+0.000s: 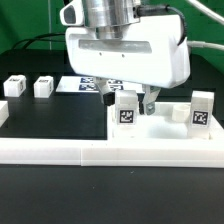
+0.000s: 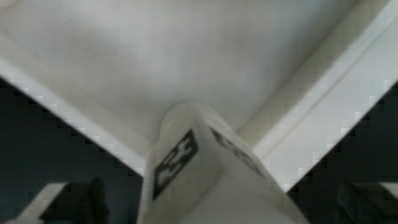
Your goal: Assemble square table
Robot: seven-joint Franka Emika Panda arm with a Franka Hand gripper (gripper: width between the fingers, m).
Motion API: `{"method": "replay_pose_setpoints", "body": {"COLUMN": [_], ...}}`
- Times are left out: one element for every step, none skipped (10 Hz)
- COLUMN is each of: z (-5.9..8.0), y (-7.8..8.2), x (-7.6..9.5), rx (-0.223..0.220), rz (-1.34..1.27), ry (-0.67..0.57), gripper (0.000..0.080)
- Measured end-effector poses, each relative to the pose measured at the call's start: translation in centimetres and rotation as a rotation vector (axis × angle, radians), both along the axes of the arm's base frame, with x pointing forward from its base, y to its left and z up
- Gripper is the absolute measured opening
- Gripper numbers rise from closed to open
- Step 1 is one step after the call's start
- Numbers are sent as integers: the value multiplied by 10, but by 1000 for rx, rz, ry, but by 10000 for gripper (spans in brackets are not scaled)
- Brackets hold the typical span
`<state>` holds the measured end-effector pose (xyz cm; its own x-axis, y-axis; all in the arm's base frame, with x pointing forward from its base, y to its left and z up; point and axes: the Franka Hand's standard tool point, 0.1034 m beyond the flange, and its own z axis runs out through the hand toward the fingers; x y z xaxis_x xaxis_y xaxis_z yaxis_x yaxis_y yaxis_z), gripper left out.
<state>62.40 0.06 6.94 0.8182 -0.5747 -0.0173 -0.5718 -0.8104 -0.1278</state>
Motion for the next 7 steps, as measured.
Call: {"method": "replay_pose_setpoints", "body": {"z": [-1, -3, -3, -3, -3, -3, -3], "y": [-2, 2, 5, 3, 3, 3, 3], "x": [1, 0, 1, 1, 1, 1, 1], "rx": [-21, -55, -72, -72, -70, -69, -67], "rz": [153, 321, 427, 408, 389, 378, 351], "ry": [-32, -55, -67, -65, -63, -62, -60], "gripper": [649, 649, 649, 625, 625, 456, 285]}}
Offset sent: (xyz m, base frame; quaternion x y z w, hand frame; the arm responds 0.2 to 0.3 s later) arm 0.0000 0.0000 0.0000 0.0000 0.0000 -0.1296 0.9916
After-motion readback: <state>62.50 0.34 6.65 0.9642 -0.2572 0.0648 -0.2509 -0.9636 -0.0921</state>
